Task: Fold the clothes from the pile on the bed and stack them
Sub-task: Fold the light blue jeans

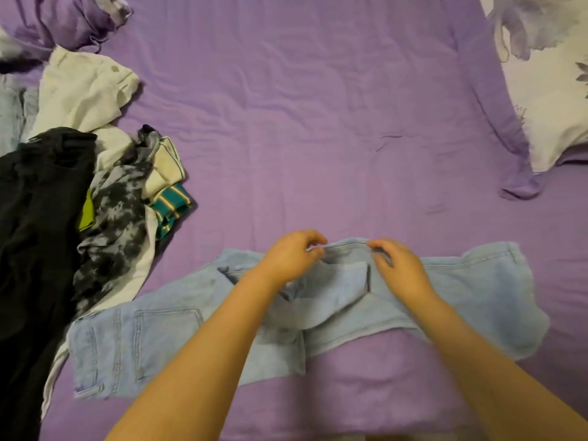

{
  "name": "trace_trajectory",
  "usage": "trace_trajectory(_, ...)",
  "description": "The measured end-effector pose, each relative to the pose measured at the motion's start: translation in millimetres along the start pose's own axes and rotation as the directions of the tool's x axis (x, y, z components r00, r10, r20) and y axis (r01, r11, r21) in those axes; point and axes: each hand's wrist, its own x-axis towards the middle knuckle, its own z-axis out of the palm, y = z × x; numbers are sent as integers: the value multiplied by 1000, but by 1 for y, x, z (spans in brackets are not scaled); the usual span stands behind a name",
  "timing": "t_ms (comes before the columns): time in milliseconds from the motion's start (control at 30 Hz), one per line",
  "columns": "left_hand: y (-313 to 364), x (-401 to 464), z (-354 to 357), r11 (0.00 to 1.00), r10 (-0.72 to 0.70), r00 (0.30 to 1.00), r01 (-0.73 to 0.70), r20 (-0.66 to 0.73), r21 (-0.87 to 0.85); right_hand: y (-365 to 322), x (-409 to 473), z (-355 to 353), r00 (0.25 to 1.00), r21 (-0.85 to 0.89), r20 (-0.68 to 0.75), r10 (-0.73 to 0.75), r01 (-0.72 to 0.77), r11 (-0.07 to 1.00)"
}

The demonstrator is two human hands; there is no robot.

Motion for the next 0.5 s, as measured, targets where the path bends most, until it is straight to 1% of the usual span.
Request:
trace_trajectory(67,15,18,16,999,23,999,-24,47,34,30,10,-15,999,-132,22,28,-25,991)
trace_trajectory(100,20,27,25,999,20,998,-22,58,35,46,14,-20,997,-254,59,53,-37,967)
trace_trajectory(133,22,35,34,999,8,998,-10,61,38,61,17,-23,990,-423,95,106,-57,904)
trace_trajectory(167,22,44,43,999,-2,999,-1,54,53,75,18,-28,980,-597,111,165,-67,800)
trace_trajectory(200,19,52,51,997,-12,999,9,36,75,85,18,-32,971,-721,119,206,-59,691)
trace_trajectory(233,15,59,57,995,-20,1000,19,8,102,94,17,-36,966,-786,126,225,-41,616)
trace_trajectory(267,10,66,63,990,-34,999,37,-25,138,100,15,-40,965,-812,140,221,-16,583)
trace_trajectory(300,5,72,68,978,-54,997,63,-53,197,106,15,-45,964,-817,175,202,27,576)
trace_trajectory(333,2,77,72,958,-81,995,95,-64,269,113,17,-54,957,-797,228,182,75,599)
trace_trajectory(367,-1,79,74,938,-108,993,120,-55,325,117,18,-64,949,-736,262,176,78,673)
trace_trajectory(400,-3,81,75,934,-127,992,128,-25,332,119,20,-75,939,-650,276,203,27,759)
trace_trajectory(433,1,84,79,946,-134,991,123,15,299,121,22,-92,931,-581,268,248,-49,812)
trace_trajectory(467,6,88,83,958,-133,990,118,37,263,124,24,-109,939,-564,222,264,-98,820)
trace_trajectory(500,13,92,85,961,-126,992,114,33,251,126,28,-124,954,-594,162,251,-109,797)
